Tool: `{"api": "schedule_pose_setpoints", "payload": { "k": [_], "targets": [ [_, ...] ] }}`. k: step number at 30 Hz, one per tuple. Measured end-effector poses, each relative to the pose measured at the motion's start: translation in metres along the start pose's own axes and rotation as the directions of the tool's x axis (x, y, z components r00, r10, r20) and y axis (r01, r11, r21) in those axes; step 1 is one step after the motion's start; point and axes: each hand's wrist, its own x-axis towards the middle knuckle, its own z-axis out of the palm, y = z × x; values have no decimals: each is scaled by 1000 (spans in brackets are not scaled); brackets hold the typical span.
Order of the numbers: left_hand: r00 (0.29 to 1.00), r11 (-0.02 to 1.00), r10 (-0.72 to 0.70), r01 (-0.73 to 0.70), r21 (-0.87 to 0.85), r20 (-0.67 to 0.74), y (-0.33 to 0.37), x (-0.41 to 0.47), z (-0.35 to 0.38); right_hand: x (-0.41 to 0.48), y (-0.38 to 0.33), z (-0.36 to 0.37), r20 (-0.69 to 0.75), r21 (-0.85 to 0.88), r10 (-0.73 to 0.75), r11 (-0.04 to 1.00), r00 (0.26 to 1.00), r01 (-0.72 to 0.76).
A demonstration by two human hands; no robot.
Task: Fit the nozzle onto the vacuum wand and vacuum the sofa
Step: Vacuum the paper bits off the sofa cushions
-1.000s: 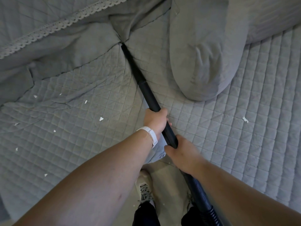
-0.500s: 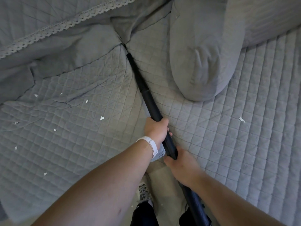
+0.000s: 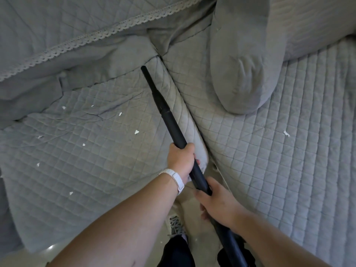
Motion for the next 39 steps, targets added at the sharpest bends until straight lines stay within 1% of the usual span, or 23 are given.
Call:
{"api": "schedule_pose_setpoints", "payload": {
  "k": [1,3,7,10,16,23,32,37,39],
  "targets": [
    [1000,1000,19,-19,-6,-2,2,-2,-9,-5,-4,7,13,20,-12,1000,1000,12],
    [999,998,50,-51,-22,-17,5,-7,-29,-12,-10,22,3,-3,-54,999,999,54],
    [992,992,107,-111,-60,-67,9,-16,-71,-20,-22,55,-27,-94,-100,991,995,97],
    [985,987,130,-139,-80,-110,9,-22,-101,-24,-28,77,-31,-207,-127,971,991,118],
    [970,964,119,-164,-210,-212,1,-35,-171,-34,-42,126,75,-335,-151,927,986,167],
    [930,925,118,-231,-302,-348,-10,-63,-250,-56,-53,190,218,-402,-205,872,954,279],
    [907,883,79,-257,-394,-414,-38,-119,-321,-110,-46,249,312,-479,-207,808,927,342],
    [908,873,24,-223,-433,-419,-66,-128,-348,-121,-32,278,314,-550,-146,777,938,305],
    [909,868,15,-219,-445,-417,-76,-128,-358,-125,-27,289,318,-550,-124,783,940,289]
  ]
}}
